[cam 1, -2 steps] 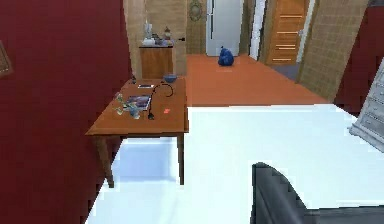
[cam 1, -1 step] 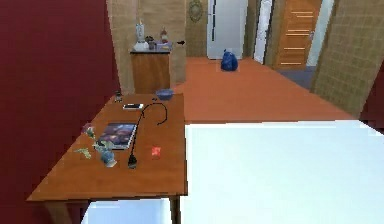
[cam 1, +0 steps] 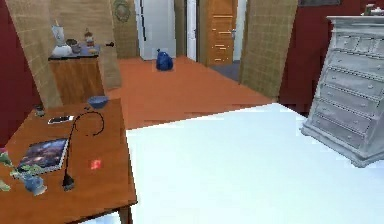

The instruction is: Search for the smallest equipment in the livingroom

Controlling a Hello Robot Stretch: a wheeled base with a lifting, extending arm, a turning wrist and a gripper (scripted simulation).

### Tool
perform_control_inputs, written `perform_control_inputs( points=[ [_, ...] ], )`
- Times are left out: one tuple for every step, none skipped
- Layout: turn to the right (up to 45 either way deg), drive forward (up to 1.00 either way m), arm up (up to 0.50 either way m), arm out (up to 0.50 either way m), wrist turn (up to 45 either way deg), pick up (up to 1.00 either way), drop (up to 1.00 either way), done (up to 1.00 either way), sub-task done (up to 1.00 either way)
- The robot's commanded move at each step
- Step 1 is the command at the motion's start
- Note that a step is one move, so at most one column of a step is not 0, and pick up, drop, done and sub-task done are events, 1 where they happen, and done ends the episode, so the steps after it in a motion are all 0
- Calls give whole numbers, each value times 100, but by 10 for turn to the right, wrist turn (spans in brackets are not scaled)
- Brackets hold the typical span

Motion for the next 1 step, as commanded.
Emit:
perform_control_inputs(
  points=[
    [0,65,0,0,0,0,0,0,0]
  ],
)
